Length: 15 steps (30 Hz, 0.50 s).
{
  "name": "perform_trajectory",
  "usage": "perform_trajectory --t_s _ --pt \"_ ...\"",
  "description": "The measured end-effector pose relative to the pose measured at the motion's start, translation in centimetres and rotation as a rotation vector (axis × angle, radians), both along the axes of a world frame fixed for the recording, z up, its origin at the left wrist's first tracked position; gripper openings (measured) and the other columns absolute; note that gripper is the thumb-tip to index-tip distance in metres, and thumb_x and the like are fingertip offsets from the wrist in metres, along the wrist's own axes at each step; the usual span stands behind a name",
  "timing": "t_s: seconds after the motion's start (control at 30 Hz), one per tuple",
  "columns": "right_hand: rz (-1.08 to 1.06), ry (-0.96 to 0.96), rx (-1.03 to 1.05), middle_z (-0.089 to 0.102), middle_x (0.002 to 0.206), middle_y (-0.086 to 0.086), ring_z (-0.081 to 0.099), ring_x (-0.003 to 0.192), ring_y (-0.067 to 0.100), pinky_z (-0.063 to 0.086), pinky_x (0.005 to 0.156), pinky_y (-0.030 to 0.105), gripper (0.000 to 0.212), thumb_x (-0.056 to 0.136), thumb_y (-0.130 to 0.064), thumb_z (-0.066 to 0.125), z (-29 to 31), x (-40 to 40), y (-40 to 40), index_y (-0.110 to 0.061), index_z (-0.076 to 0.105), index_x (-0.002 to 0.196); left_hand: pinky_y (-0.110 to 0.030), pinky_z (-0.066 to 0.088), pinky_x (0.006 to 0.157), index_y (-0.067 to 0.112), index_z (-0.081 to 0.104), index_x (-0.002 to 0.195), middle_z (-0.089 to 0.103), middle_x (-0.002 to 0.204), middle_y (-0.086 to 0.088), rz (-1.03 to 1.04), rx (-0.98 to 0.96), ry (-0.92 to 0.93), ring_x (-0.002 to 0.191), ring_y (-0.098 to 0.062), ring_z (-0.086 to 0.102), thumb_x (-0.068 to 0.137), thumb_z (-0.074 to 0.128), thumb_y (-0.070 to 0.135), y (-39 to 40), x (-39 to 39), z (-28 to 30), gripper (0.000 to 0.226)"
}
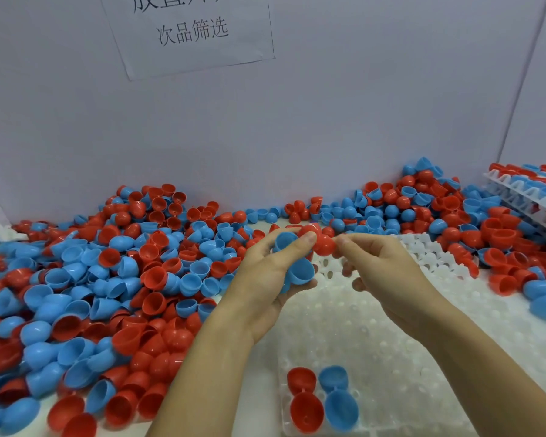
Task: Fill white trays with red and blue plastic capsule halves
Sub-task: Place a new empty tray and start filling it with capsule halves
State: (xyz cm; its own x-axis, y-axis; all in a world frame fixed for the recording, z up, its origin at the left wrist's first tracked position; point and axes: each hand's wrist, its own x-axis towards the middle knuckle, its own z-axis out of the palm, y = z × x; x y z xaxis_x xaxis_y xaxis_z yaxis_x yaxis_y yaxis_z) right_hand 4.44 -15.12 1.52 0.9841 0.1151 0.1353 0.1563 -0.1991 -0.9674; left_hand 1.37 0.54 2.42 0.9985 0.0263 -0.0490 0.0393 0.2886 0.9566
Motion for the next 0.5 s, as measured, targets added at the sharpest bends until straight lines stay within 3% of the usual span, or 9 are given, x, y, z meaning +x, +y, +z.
perform_trajectory --t_s 0.13,0.23,0.37,0.5 --pt "0.000 0.100 -0.052 0.068 0.090 0.012 0.053 0.069 0.015 0.044 0.062 0.028 0.056 0.090 -0.063 0.049 0.2 0.5 -0.6 -0.014 0.075 0.083 -0.023 0.057 0.065 0.029 0.075 0.101 0.066 0.112 -0.006 -0.064 0.260 -0.110 0.099 -0.023 0.065 0.066 0.077 0.042 0.3 -0.3 0.0 0.038" --pt "0.116 0.149 -0.054 0.070 0.095 0.012 0.054 0.066 0.012 0.043 0.060 0.024 0.047 0.089 -0.058 0.057 0.3 0.6 -1.2 -0.017 0.079 0.085 -0.019 0.057 0.064 0.032 0.073 0.103 0.065 0.110 0.000 -0.091 0.406 -0.154 0.098 -0.020 0.065 0.064 0.078 0.044 0.5 -0.5 -0.1 0.041" --pt "0.271 0.217 0.074 0.071 0.101 0.009 0.060 0.070 0.011 0.046 0.068 0.028 0.026 0.088 -0.039 0.066 0.5 0.7 -2.1 -0.018 0.081 0.089 -0.016 0.056 0.063 0.030 0.074 0.104 0.065 0.112 0.002 -0.089 0.401 -0.167 0.097 -0.019 0.065 0.059 0.080 0.042 0.5 -0.5 -0.1 0.047" --pt "0.182 0.089 0.153 0.076 0.091 0.000 0.069 0.077 0.010 0.049 0.071 0.026 0.032 0.079 -0.040 0.066 0.4 0.7 -1.9 -0.018 0.080 0.096 -0.023 0.056 0.064 0.025 0.075 0.104 0.063 0.108 -0.007 -0.068 0.226 -0.106 0.092 -0.022 0.064 0.061 0.081 0.039 0.4 -0.3 0.0 0.046"
